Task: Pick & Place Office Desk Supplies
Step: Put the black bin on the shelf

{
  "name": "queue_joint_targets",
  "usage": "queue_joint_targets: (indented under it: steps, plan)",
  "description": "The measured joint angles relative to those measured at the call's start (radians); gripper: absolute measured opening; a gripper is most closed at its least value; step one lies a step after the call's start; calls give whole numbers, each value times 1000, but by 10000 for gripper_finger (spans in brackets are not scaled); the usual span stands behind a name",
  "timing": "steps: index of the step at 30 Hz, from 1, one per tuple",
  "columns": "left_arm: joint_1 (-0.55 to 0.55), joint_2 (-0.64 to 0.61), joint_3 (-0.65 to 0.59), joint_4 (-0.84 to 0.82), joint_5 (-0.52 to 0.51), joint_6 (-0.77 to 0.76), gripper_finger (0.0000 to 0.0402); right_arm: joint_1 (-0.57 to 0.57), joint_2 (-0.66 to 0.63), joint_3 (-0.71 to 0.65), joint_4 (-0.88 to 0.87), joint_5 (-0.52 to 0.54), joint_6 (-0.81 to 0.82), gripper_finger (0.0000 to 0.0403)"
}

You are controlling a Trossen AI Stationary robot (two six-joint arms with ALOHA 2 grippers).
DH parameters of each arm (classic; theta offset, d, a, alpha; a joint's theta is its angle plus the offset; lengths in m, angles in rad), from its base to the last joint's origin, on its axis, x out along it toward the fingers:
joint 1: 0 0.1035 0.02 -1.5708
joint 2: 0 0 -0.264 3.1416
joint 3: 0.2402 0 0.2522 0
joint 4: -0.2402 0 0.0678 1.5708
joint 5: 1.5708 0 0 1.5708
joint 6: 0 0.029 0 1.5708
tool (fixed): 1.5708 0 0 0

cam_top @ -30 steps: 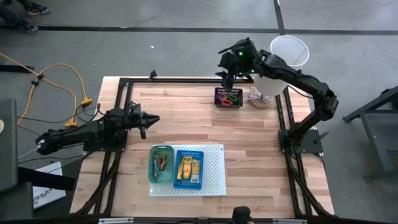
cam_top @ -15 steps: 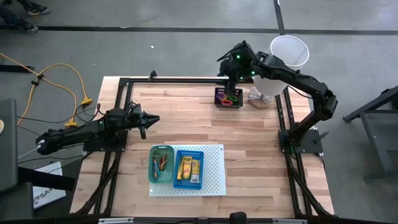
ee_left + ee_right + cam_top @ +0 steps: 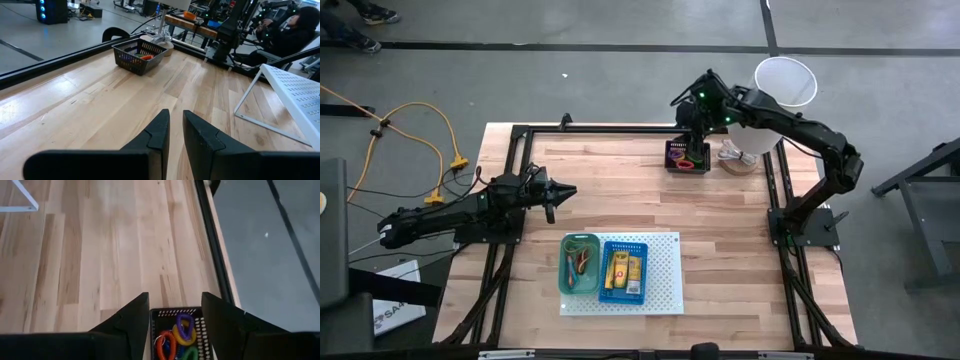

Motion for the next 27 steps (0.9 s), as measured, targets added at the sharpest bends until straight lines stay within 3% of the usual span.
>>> queue_joint_targets:
  steps: [14,22,27]
  plan:
    - [0,0,0,0,0,0,50,34,0,-197,102,121,37,170]
    - [0,0,0,0,0,0,50,67,0,-260,220,299,297,170]
    - [0,0,0,0,0,0,50,101,0,-261,256,351,325,170]
